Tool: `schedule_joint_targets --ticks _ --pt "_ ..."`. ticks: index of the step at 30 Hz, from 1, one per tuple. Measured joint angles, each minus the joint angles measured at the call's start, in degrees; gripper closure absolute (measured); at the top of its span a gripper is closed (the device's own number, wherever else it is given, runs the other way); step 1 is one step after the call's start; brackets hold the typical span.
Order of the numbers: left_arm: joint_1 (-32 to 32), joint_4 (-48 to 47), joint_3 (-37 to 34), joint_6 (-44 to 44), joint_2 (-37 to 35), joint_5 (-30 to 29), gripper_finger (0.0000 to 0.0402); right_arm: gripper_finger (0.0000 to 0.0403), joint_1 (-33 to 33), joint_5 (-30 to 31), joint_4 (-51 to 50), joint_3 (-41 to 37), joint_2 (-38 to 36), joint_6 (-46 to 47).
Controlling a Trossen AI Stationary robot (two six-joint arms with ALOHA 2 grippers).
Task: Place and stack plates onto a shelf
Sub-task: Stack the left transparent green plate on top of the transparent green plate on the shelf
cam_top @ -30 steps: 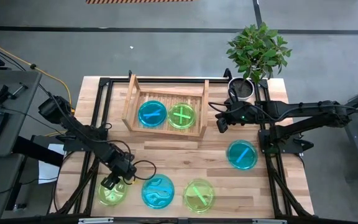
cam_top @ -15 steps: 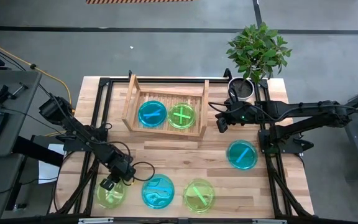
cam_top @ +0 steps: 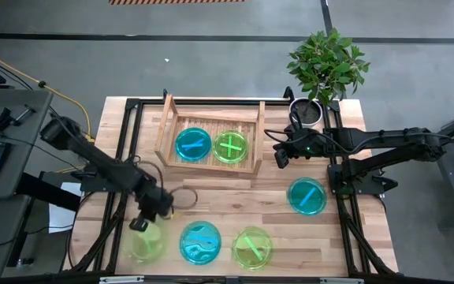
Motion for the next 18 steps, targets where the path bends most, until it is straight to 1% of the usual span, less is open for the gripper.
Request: schedule_joint_targets --ticks 5,8,10,12,16,18 --pt "7.1 -0.3 1.2 -6.3 -9.9 -2.8 0.0401 0.0403 0.0 0.0 0.0 0.0 0.0 0.0" --pt "11.5 0.9 4.1 -10.3 -13.0 -8.2 0.0401 0.0403 0.0 0.0 -0.1 0.0 0.0 0.0" --pt "14.2 3.7 6.2 -12.5 -13.5 -12.9 0.0401 0.0403 0.0 0.0 -0.3 0.0 0.0 0.0" --pt "16.8 8.8 7.4 -15.2 -13.2 -18.4 0.0401 0.0403 0.0 0.0 -0.5 0.0 0.0 0.0" --pt "21.0 20.4 7.5 -25.0 -10.9 -31.8 0.0401 0.0403 0.0 0.0 -1.0 0.0 0.0 0.0" --pt "22.6 21.9 7.5 -29.4 -9.4 -38.6 0.0401 0.0403 0.0 0.0 -1.3 0.0 0.0 0.0"
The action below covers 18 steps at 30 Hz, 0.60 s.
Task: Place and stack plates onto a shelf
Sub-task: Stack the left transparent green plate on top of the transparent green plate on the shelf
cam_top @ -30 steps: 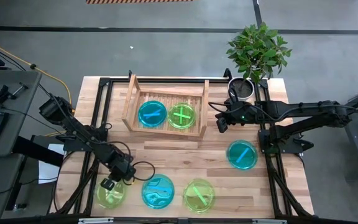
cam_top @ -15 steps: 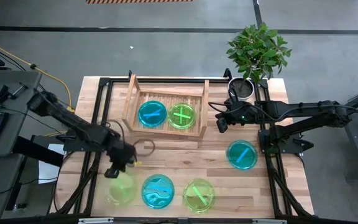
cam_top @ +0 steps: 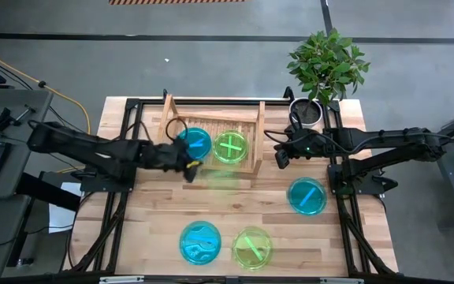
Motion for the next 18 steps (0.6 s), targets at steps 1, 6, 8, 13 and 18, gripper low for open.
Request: schedule_joint_targets --ticks 1,6,8,13,18 --pt "0.6 -0.1 0.0 -2.4 0.8 -3.7 0.0401 0.0403 0.0 0.0 -0.1 0.0 0.0 0.0" --pt "4.3 2.0 -1.3 -20.3 7.0 -14.9 0.0401 0.0403 0.0 0.0 -0.3 0.0 0.0 0.0" --pt "5.8 5.9 -1.6 -23.7 10.1 -14.8 0.0401 0.0403 -0.1 0.9 -0.3 0.0 0.0 0.0" --pt "7.9 18.2 -1.6 -28.9 18.7 -14.2 0.0401 0.0403 -0.1 2.5 -0.3 0.0 0.0 0.1" --pt "10.4 19.2 -1.6 -36.4 24.9 -14.3 0.0401 0.0403 -0.1 2.5 -0.3 0.0 0.0 0.5"
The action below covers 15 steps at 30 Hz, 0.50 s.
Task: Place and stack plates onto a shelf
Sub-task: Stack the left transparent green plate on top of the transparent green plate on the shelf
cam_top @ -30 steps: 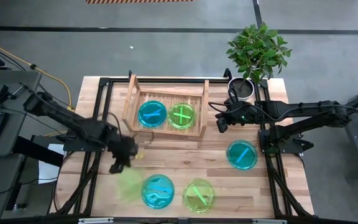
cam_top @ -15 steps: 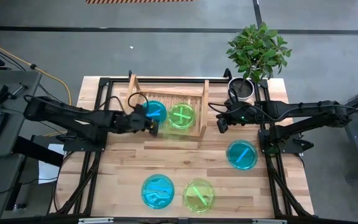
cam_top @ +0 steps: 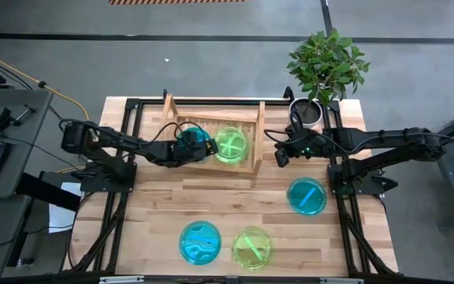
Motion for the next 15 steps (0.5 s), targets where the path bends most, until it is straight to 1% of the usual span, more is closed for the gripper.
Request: schedule_joint_targets --ticks 4,8,15 --pt "1.2 -0.3 0.0 -3.1 3.1 1.3 0.0401 0.0403 0.0 0.0 -0.1 0.0 0.0 1.9" --pt "1.8 0.1 0.0 -3.1 4.6 2.7 0.0401 0.0403 0.0 0.0 -0.1 0.0 0.0 2.1" --pt "2.0 0.2 0.0 -1.9 5.0 2.6 0.04 0.0403 0.0 1.3 -0.1 0.0 0.0 2.1"
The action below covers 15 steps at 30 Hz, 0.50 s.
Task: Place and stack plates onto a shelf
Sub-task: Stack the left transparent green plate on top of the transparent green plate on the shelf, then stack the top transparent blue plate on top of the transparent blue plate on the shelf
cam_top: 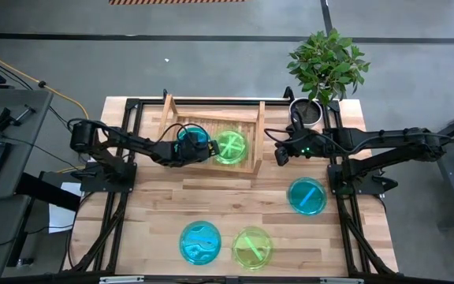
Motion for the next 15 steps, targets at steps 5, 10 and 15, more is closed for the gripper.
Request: schedule_joint_targets --ticks 5,10,15 --pt "1.0 3.7 0.0 5.5 0.0 2.4 0.0374 0.0403 0.0 1.1 0.0 0.0 0.0 0.0" --pt "1.8 5.1 0.0 7.5 0.0 2.8 0.0331 0.0403 0.0 1.1 0.0 0.0 0.0 0.0" --pt "3.0 5.0 0.0 9.6 -0.2 4.0 0.0287 0.0403 0.0 1.0 0.0 0.0 0.0 0.0"
